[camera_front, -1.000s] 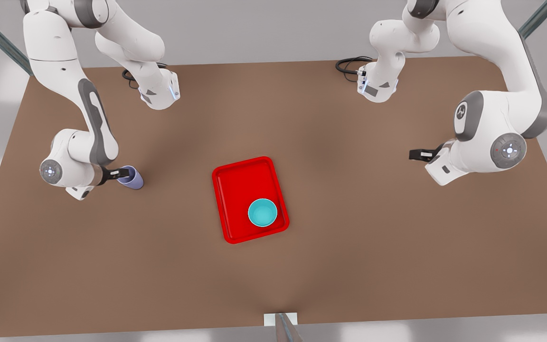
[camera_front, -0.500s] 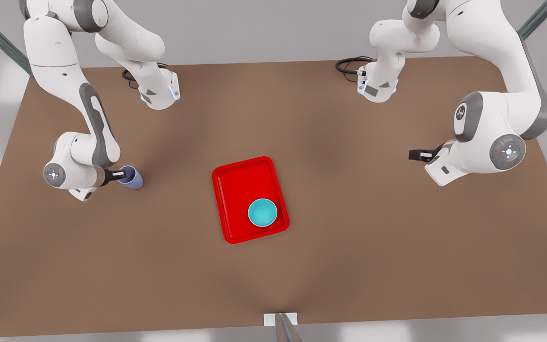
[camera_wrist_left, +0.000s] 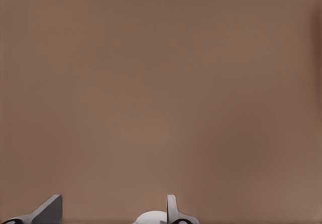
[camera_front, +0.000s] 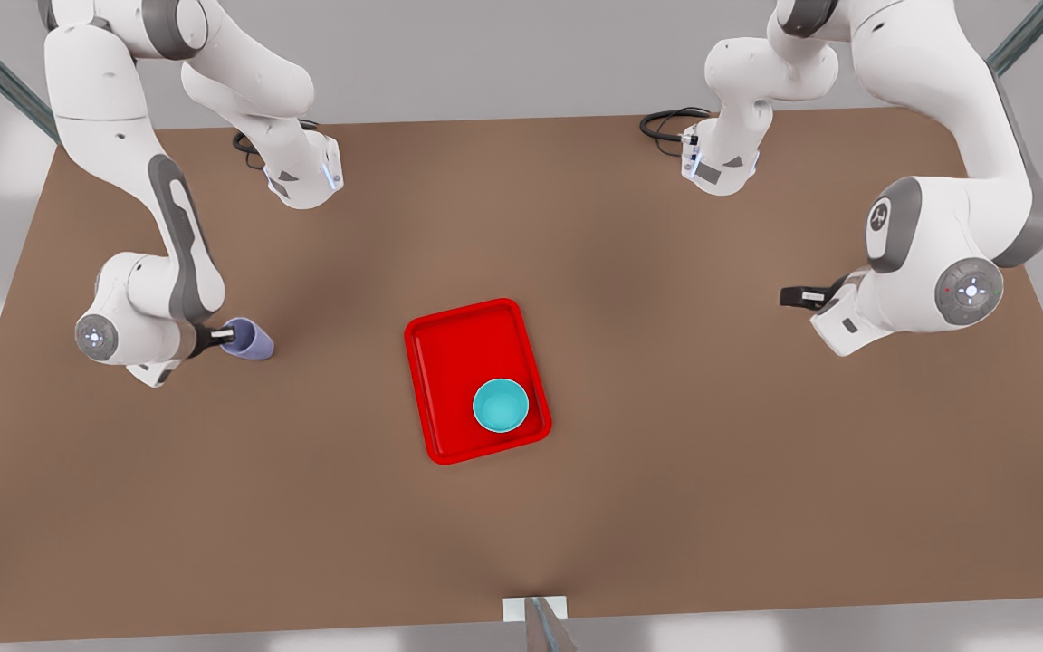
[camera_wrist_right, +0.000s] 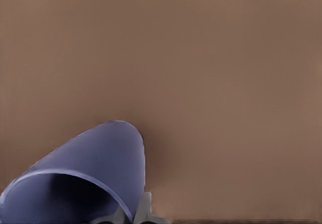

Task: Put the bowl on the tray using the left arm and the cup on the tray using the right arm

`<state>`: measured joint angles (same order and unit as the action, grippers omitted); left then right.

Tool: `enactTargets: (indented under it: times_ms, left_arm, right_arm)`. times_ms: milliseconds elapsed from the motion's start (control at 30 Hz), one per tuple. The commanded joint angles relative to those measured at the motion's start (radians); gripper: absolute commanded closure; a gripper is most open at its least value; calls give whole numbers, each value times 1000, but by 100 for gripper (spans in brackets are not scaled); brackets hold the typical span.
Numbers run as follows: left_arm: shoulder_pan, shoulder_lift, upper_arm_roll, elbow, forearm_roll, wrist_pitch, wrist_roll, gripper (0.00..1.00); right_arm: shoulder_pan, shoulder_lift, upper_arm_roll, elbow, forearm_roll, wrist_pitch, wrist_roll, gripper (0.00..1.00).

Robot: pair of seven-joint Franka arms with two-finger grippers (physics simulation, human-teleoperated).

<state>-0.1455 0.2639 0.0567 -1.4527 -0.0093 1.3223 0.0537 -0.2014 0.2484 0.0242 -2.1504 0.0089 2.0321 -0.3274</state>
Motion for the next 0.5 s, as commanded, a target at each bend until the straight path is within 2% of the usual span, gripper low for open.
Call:
enactTargets:
  times_ms: [0,167,300,467]
  left_arm:
    - [0,0,0,0,0,0,0,0]
    - [0,1,0,-2,0,0,0,0]
    - [0,1,0,-2,0,0,0,0]
    - [0,1,2,0,2,0,0,0]
  right_arm:
    - [-1,0,3,14,-7,-13,5,79]
    - [4,5,40,93,28,-69,33,79]
    - [4,8,106,172,29,-107,105,79]
    - [4,54,261,319,31,-184,341,79]
